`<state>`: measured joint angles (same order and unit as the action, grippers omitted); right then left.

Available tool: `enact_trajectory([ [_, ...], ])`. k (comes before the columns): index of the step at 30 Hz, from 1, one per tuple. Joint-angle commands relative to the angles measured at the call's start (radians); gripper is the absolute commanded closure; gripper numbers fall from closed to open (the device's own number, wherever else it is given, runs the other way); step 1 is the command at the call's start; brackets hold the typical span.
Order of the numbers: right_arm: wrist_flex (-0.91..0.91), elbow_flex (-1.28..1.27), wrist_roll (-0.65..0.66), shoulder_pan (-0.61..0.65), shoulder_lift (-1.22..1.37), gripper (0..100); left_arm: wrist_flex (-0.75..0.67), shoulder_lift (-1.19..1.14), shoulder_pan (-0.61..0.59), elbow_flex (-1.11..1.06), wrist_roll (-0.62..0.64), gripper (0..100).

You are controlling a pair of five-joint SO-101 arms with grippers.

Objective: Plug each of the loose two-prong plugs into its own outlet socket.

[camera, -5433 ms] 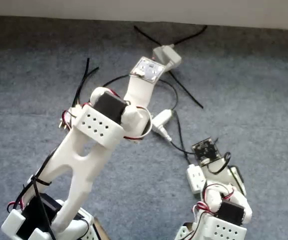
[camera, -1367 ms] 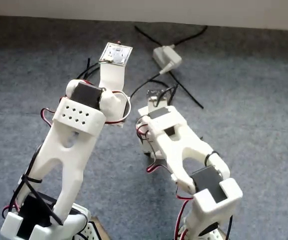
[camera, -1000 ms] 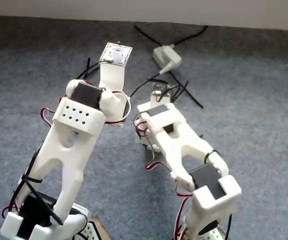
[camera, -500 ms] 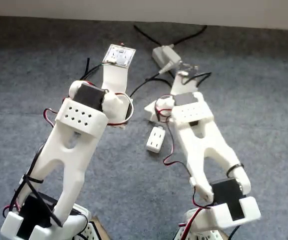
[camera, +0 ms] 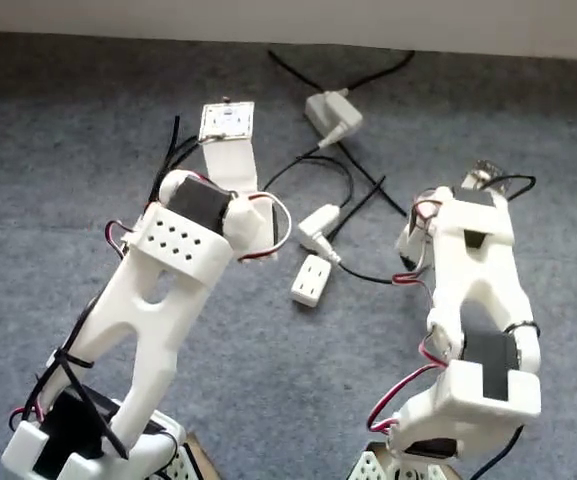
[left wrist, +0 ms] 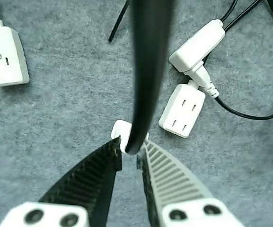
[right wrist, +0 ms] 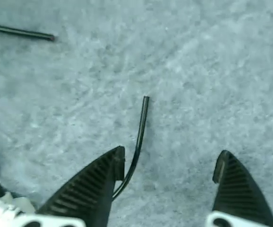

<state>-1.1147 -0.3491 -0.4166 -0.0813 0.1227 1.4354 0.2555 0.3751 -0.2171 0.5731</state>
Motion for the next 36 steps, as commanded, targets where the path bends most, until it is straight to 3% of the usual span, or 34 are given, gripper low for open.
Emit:
enact_trajectory([
  [1, 0.001, 0.039, 0.006, -0.012, 0.028, 70.4, -0.091, 0.007, 0.077, -0.048, 0.118, 99],
  [7, 0.077, -0.004, 0.006, -0.015, 0.042, 70.4, -0.212, 0.01, 0.16, -0.128, 0.11, 99],
  [11, 0.179, -0.077, 0.006, -0.016, 0.042, 70.4, -0.235, 0.004, 0.166, -0.139, 0.035, 99],
  [28, 0.225, -0.099, -0.038, -0.047, 0.044, 70.4, -0.348, -0.001, 0.237, -0.234, -0.02, 99],
  [36, 0.225, -0.099, -0.037, -0.047, 0.044, 70.4, -0.315, -0.26, 0.228, -0.056, -0.029, 99],
])
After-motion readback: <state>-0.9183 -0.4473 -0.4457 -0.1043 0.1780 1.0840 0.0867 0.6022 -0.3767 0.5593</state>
